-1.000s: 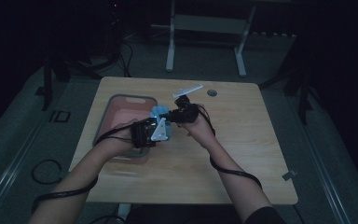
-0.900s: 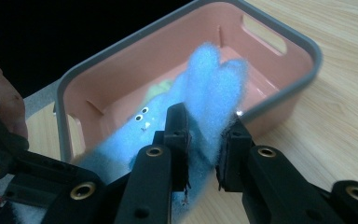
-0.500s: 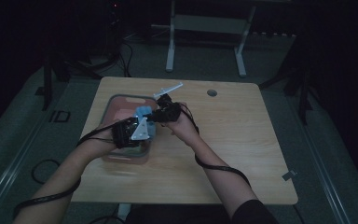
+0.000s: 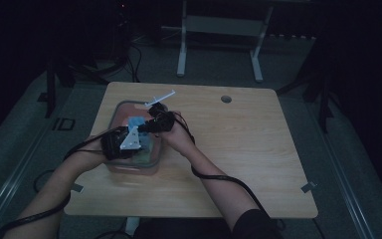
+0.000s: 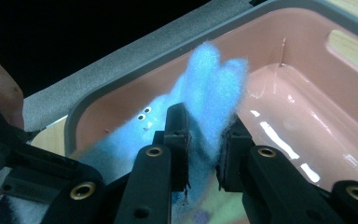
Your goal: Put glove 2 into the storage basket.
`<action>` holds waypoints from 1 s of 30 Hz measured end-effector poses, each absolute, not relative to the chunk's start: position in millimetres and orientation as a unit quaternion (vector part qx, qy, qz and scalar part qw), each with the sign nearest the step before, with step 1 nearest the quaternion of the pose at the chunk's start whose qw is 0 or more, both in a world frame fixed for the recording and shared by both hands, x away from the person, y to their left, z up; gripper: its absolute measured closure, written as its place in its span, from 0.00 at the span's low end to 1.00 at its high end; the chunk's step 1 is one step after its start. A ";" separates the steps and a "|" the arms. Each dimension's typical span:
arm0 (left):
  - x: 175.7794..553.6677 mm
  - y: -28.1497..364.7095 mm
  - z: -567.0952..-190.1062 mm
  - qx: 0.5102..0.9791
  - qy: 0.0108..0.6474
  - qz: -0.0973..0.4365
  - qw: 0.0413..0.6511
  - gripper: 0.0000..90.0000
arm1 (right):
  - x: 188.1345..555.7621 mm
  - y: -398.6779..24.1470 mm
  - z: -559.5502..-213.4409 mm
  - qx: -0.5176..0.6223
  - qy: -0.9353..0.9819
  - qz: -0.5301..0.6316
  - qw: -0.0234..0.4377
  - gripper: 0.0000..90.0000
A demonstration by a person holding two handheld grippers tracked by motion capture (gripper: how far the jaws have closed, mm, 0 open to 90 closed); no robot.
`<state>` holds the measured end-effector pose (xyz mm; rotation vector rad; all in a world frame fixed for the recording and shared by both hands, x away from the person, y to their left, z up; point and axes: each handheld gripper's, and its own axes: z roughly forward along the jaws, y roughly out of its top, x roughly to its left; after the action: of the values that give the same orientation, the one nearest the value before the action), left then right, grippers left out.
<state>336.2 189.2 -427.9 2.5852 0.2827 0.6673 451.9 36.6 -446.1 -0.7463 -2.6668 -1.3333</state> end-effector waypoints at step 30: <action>365.9 185.4 -478.2 0.949 0.151 0.164 0.223 0.75 | 460.2 23.8 -474.2 -0.254 -0.882 -0.395 0.024 0.57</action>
<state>365.9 185.4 -478.2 2.6212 0.4166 0.4524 460.2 23.8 -474.2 -0.7868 -2.7298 -1.2233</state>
